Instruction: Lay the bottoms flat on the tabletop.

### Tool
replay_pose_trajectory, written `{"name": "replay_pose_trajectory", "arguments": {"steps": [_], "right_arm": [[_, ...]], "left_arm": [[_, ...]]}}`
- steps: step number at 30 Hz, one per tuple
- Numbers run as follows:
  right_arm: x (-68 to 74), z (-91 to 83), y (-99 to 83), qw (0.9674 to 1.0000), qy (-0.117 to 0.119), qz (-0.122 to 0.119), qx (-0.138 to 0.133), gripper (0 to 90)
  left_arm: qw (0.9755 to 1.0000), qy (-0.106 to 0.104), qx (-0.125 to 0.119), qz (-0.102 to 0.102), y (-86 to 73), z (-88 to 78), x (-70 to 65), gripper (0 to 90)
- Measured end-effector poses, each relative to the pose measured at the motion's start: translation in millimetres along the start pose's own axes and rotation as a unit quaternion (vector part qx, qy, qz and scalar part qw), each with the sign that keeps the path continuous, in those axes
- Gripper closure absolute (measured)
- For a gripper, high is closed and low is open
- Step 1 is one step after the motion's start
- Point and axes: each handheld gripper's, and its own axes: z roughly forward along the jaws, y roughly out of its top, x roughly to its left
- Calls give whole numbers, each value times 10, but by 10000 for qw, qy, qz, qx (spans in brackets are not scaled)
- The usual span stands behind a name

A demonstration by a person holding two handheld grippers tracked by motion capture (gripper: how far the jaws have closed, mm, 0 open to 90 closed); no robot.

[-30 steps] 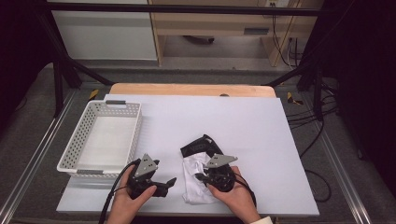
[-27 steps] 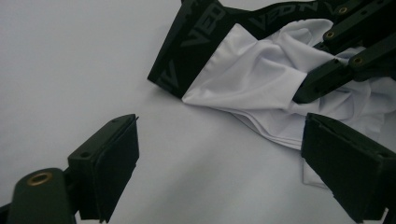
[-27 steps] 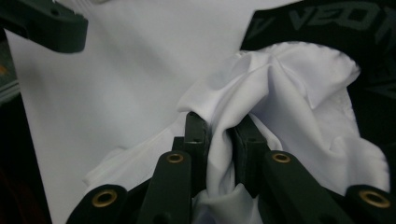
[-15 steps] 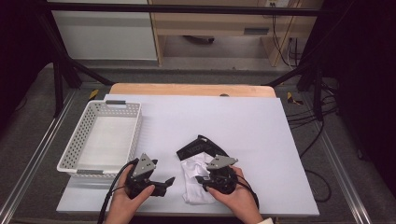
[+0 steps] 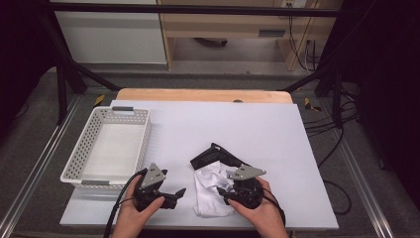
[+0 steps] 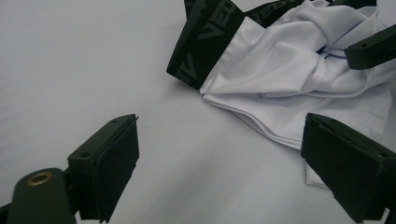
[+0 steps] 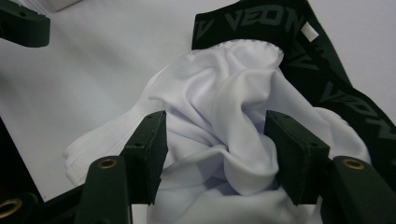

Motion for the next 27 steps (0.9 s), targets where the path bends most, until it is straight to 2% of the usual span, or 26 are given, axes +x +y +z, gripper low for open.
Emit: {"name": "replay_pose_trajectory", "arguments": {"steps": [12,16,18,21,27], "right_arm": [[-54,-312,-81,9985,-356,245,-325,361],[-131,-343,-102,9958,-611,510,-448,353],[-190,-331,-101,9936,-793,689,-409,353],[-290,-319,-103,9910,-987,821,-377,353],[-471,-297,-116,9874,-1171,1014,-338,341]], "left_arm": [[10000,-22,31,10,-3,8,-12,109],[10000,-23,33,-16,-13,-2,-13,110],[10000,-11,22,-30,-13,-4,-7,109],[10000,-15,20,-37,-11,-11,-8,110],[10000,47,-52,-8,56,-43,-6,110]]}}
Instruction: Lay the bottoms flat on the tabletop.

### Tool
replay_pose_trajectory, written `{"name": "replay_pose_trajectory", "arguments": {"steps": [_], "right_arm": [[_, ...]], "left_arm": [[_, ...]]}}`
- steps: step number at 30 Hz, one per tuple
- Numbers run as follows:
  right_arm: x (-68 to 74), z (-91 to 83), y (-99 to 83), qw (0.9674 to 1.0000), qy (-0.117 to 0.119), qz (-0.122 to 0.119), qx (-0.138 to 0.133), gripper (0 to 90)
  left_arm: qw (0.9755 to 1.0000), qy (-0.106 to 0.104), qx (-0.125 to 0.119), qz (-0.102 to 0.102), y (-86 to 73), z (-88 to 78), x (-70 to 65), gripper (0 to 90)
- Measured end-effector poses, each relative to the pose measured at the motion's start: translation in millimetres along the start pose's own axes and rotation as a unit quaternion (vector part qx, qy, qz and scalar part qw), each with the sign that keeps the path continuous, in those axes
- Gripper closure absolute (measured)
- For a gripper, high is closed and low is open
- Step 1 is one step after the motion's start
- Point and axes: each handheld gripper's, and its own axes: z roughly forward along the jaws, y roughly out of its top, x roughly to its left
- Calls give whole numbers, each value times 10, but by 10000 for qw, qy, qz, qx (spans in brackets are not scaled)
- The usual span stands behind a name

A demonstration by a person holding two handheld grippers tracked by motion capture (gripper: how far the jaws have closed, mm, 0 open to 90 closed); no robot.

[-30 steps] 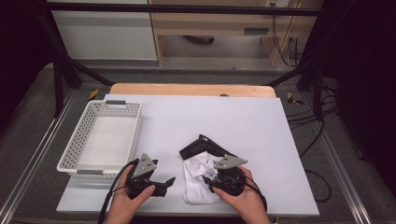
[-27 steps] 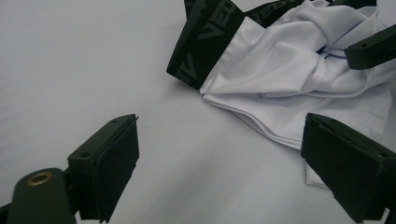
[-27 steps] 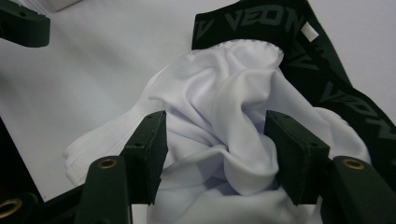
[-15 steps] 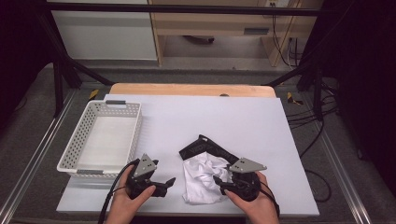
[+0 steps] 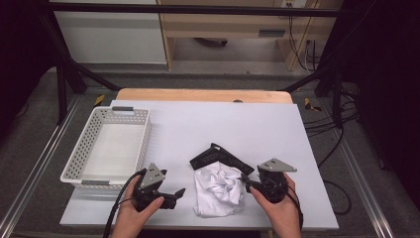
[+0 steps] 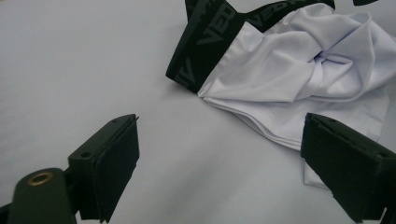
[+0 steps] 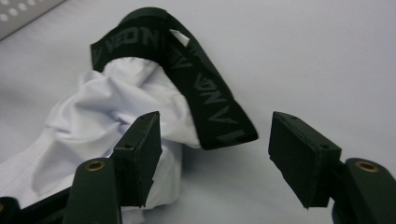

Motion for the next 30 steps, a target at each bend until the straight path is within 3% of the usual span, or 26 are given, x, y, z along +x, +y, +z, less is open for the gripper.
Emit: {"name": "replay_pose_trajectory", "arguments": {"steps": [5,7,9,13,17,21,25,30], "right_arm": [[-38,117,80,9994,224,207,-132,331],[-21,184,135,9996,158,191,-145,328],[-15,260,174,9996,121,214,-127,321],[19,344,152,9998,65,199,-27,311],[41,289,72,9999,-10,149,-67,285],[-8,224,-2,9994,-79,302,-116,250],[-47,216,-50,9988,-120,465,-55,206],[-30,264,-121,9988,-42,477,100,187]], "left_arm": [[9999,53,-72,58,140,10,6,111],[9999,71,-70,124,209,39,11,112],[9998,-55,-125,134,288,95,23,111],[9999,-76,-50,127,368,239,62,111],[9999,-96,62,61,381,422,105,111],[9998,-119,99,-90,364,623,161,111],[9997,-119,188,-49,390,819,220,112],[9995,-132,285,-36,366,985,273,117]]}}
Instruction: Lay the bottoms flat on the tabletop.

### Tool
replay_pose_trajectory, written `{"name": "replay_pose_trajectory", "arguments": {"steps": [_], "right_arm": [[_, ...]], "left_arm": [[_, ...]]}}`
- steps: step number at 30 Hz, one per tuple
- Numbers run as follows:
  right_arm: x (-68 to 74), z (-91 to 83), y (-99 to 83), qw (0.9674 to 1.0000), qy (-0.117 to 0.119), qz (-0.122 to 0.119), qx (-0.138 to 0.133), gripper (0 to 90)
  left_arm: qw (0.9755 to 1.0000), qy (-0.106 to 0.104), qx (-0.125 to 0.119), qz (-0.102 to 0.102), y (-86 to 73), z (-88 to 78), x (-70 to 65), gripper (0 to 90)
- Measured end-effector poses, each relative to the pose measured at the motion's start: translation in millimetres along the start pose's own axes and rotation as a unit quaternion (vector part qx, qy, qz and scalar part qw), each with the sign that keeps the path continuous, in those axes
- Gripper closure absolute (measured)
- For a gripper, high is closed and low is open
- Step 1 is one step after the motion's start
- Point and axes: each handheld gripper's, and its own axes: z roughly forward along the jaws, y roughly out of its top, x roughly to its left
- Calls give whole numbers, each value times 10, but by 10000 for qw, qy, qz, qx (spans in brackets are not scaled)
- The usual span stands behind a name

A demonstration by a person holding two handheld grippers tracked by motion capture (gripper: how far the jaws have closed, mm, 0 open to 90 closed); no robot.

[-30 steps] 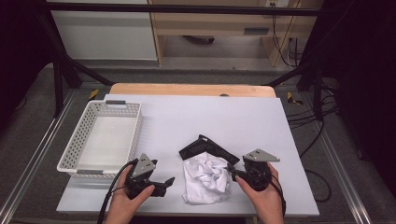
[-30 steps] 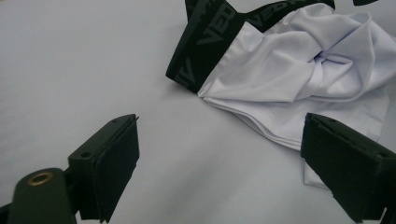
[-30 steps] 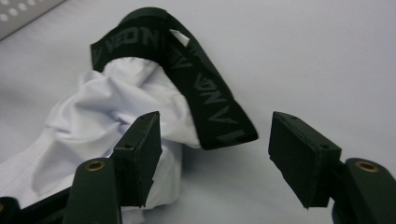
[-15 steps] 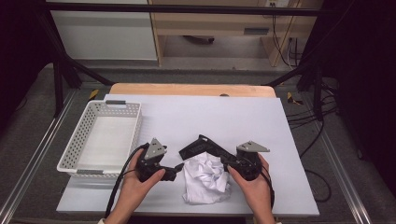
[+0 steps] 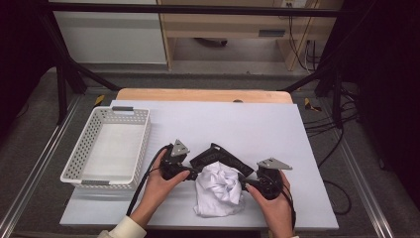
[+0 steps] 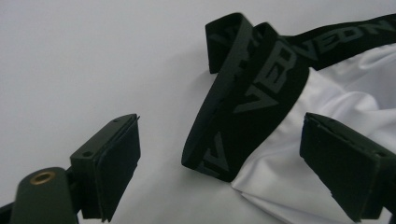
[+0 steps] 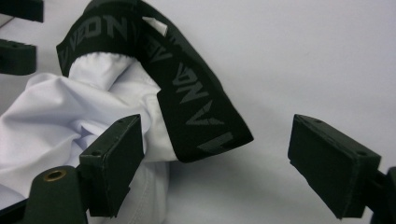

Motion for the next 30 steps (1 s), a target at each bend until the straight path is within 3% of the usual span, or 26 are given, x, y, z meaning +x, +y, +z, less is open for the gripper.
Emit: {"name": "replay_pose_trajectory", "arguments": {"steps": [6,8,16,20,25,30], "right_arm": [[11,76,-42,9997,143,94,194,206],[25,82,-45,9996,187,58,213,245],[85,79,-29,9991,335,-197,145,428],[117,68,-20,9986,385,-346,80,516],[146,60,-21,9982,407,-439,43,567],[177,62,-18,9978,417,-513,54,608]], "left_arm": [[9987,61,501,85,-97,176,2,129],[9984,4,563,87,-131,211,-9,142],[9987,-146,475,107,-139,182,-69,311],[9989,-92,438,162,-140,144,-103,398],[9994,-234,244,91,-130,17,-140,516],[9989,-367,99,275,-105,-91,-278,567]]}}
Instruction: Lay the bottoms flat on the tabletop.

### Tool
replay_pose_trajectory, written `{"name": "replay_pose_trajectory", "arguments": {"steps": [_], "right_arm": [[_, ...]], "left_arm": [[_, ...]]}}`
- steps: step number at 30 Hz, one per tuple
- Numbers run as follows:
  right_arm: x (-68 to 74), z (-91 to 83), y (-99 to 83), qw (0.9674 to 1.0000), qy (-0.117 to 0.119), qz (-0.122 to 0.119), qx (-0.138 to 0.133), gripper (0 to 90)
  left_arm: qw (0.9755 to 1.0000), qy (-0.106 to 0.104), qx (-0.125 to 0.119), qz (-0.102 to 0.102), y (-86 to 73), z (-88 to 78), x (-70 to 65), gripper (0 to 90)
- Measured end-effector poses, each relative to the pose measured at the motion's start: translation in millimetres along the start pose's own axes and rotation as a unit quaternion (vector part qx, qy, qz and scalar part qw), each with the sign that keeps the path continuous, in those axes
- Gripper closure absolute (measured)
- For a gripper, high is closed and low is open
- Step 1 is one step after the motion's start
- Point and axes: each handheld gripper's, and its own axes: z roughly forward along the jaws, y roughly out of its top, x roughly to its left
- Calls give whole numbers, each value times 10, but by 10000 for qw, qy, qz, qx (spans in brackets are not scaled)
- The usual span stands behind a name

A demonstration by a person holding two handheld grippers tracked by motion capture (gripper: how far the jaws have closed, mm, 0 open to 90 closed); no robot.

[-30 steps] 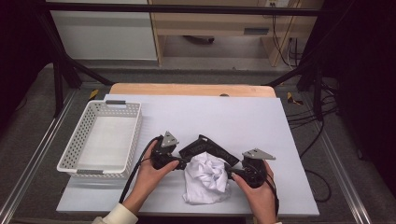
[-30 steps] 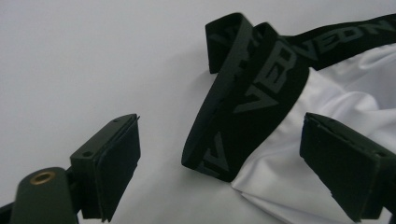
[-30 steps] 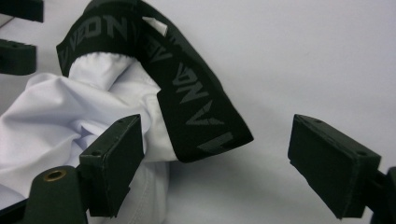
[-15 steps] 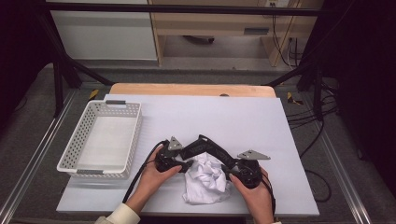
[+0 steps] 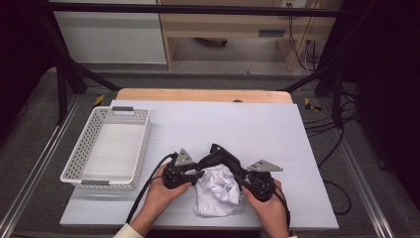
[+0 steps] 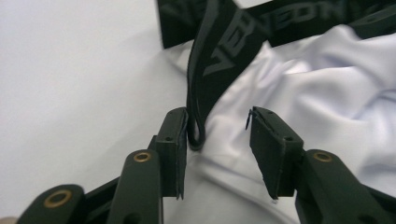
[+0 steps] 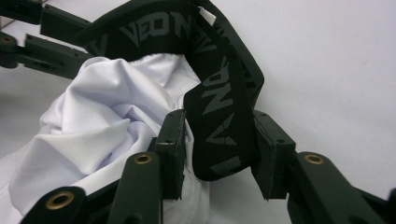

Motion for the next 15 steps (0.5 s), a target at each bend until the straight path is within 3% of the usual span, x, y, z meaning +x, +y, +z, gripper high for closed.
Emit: {"name": "replay_pose_trajectory", "arguments": {"steps": [4,10,13,15], "right_arm": [[2,-6,0,10000,-7,-44,-1,661],[16,-5,-3,9999,-41,-115,-7,733],[12,-12,-2,9999,-55,-128,-22,762],[4,-14,-2,9999,-80,-117,3,779]], "left_arm": [[9997,101,-23,200,10,-2,-89,593],[9997,211,79,-69,-26,121,-46,668],[9992,316,217,-124,-56,156,-21,752],[9992,272,152,-269,-80,137,18,816]]}}
